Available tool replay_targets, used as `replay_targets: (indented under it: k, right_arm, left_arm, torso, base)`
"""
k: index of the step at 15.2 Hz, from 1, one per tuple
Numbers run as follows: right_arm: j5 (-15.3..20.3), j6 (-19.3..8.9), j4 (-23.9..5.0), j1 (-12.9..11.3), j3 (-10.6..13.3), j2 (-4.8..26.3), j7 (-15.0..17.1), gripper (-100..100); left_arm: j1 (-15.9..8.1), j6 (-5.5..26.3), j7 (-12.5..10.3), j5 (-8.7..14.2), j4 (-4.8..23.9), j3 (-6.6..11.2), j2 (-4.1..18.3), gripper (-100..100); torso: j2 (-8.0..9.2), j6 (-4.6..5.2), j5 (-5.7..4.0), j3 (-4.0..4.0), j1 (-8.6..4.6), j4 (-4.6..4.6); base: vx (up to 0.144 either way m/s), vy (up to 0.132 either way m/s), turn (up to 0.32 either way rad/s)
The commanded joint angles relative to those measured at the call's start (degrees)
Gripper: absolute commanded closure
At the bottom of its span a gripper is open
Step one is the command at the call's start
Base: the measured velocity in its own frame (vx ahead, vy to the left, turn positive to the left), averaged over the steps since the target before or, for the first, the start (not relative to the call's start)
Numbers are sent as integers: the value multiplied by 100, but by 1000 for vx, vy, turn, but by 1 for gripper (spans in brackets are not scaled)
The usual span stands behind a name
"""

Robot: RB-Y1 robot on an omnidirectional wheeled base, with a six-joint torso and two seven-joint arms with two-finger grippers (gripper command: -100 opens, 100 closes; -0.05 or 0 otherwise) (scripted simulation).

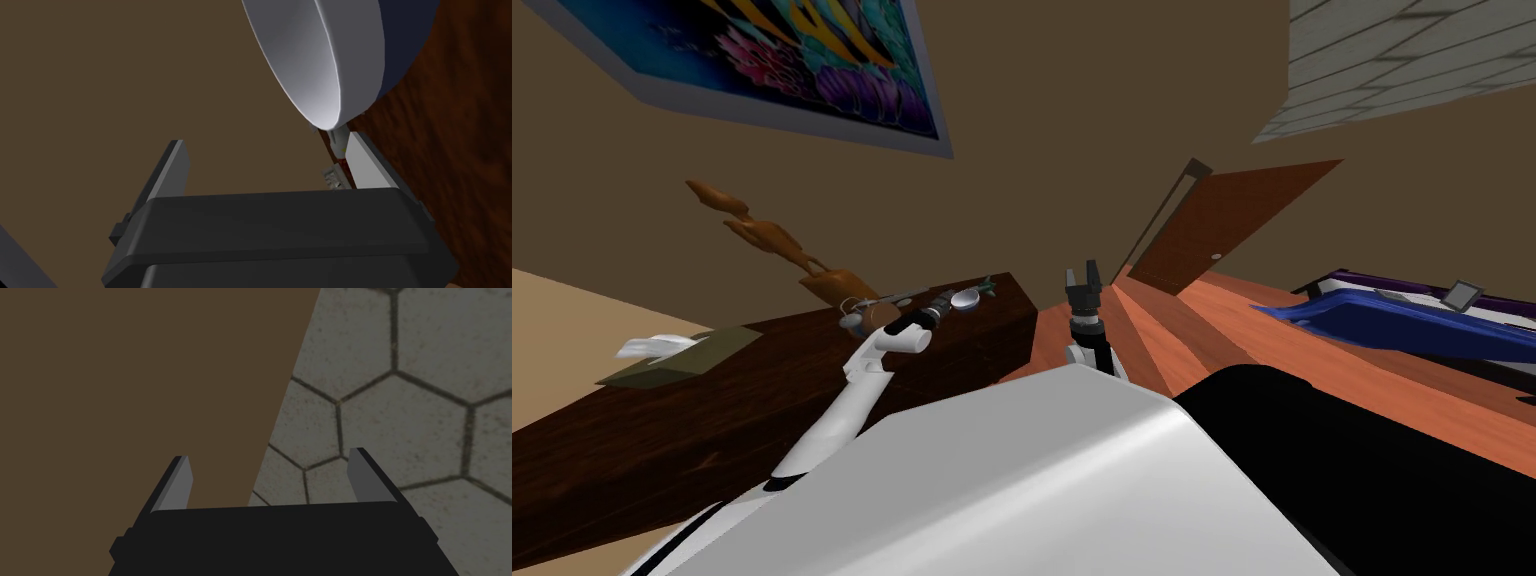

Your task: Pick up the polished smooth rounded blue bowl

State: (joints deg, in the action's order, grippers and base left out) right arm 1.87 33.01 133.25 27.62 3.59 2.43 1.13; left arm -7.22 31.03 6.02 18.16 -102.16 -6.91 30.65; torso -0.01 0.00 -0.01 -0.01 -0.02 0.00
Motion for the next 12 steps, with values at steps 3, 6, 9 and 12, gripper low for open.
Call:
replay_targets:
  k: [3,6,9,12]
  right_arm:
    - [0,0,0,0,0,0,0,0]
    - [0,0,0,0,0,0,0,0]
    - [0,0,0,0,0,0,0,0]
    - [0,0,0,0,0,0,0,0]
  left_arm:
    - [-265,521,112,162,243,-45,128,-100]
    - [-496,841,210,304,461,-87,234,-100]
    - [-725,1197,306,443,676,-129,337,-100]
    - [-725,1479,306,443,676,-129,337,-100]
  torso:
    - [0,2,0,0,0,1]
    - [1,-2,0,1,1,0]
    - [1,0,0,0,0,0]
    - [1,-1,0,1,-1,0]
  base:
    - [-2,-3,-62]
    - [-1,-2,-37]
    - [-3,-4,-77]
    - [-2,-3,-45]
